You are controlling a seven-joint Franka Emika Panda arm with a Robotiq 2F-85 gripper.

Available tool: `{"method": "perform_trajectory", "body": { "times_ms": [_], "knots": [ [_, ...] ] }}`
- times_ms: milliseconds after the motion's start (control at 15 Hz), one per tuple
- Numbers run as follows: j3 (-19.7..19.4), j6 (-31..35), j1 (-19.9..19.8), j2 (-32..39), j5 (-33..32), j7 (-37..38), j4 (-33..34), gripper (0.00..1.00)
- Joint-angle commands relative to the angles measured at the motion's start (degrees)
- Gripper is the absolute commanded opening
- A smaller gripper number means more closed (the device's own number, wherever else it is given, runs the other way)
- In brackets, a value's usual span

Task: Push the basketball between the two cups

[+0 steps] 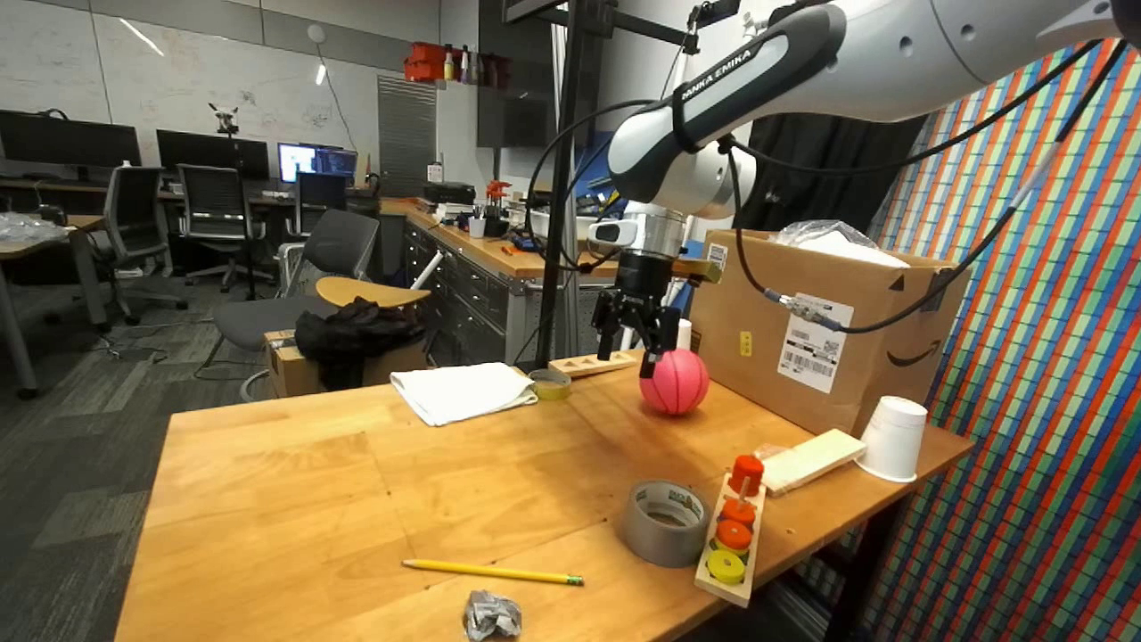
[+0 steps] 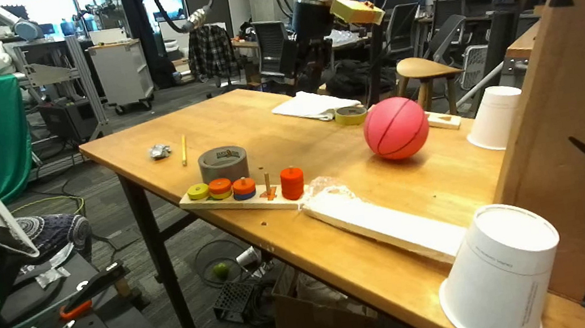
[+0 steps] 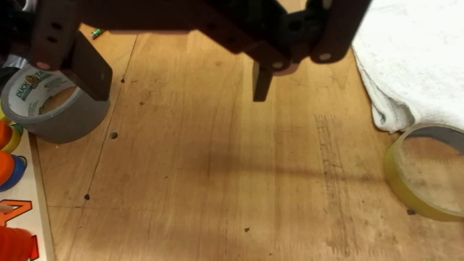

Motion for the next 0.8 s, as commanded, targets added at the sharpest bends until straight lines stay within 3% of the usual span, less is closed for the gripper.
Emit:
{"method": "perform_trajectory", "body": {
  "times_ms": [0, 733],
  "knots": [
    [-0.04, 2.07, -0.97, 4.00, 0.06, -2.59, 3.90, 1.00],
    [-0.68, 3.10, -3.40, 11.66, -1.69, -1.89, 10.66, 1.00]
  ]
}}
